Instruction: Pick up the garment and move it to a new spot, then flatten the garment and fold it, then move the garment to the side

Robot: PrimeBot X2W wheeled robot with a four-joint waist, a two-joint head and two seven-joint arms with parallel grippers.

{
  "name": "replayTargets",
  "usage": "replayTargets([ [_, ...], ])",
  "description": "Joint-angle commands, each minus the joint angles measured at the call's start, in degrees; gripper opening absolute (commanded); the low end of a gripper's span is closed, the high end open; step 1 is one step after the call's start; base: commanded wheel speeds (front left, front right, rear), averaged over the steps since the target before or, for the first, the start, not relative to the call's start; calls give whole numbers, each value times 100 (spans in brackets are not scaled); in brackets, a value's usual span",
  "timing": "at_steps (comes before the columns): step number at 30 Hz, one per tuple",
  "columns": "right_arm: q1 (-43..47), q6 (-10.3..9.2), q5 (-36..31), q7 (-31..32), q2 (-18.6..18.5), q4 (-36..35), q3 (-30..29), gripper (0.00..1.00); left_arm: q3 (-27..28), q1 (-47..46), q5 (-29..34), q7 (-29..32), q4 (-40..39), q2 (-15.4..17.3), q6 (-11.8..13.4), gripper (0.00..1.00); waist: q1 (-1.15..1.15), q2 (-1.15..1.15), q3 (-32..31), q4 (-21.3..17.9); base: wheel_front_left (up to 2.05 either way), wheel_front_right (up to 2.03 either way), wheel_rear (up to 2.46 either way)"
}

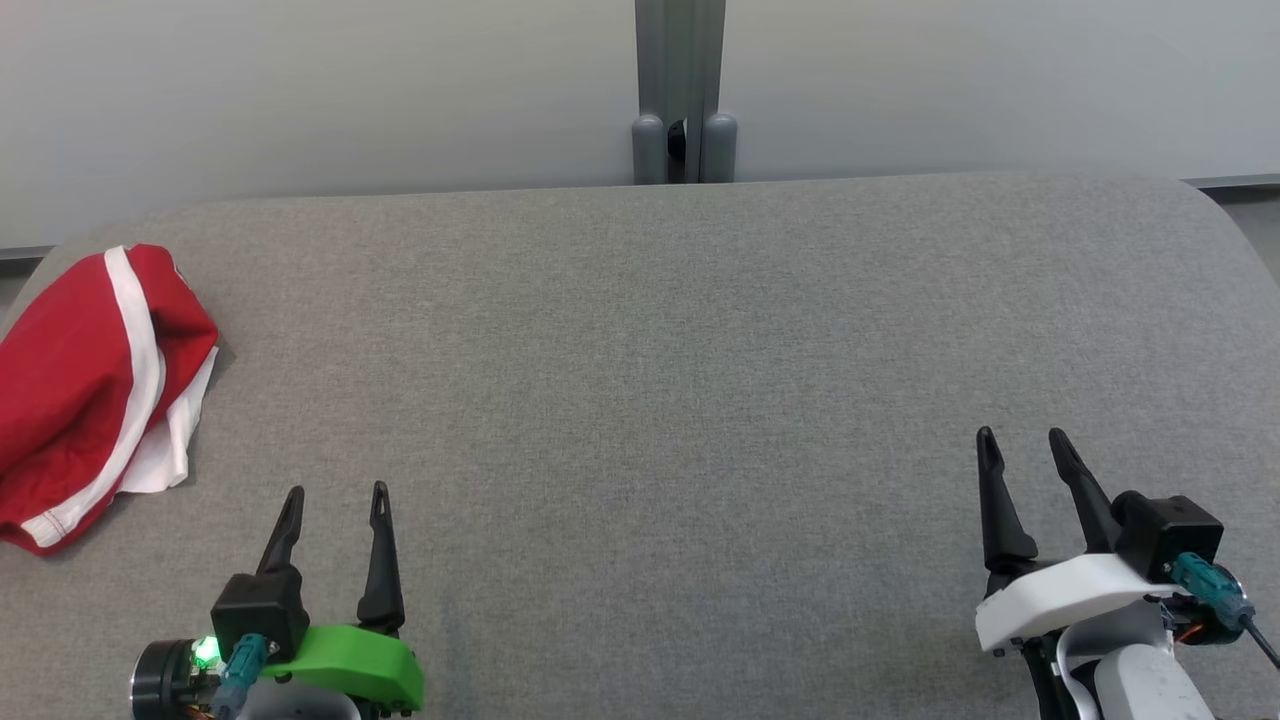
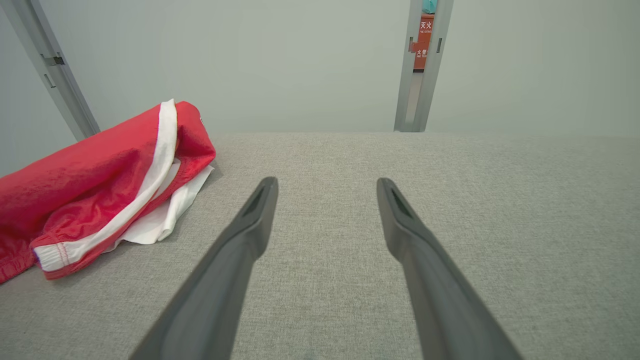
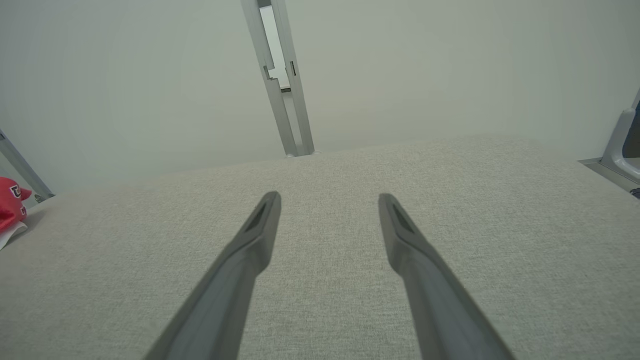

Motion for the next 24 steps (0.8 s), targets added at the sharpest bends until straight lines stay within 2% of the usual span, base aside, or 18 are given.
replayTargets([
  [1,22,2,-148,-51,-31,4,-1,100,4,91,167,-51,-30,51,43,100,0,0,2,-3,0,0,0],
  [18,72,1,-815,-235,-36,-153,-65,100,74,186,788,-232,-114,-47,18,100,0,0,0,-11,0,0,0],
  [24,70,1,-730,-222,-33,-125,-10,100,142,190,754,-214,-50,-85,4,100,0,0,22,33,0,0,0],
])
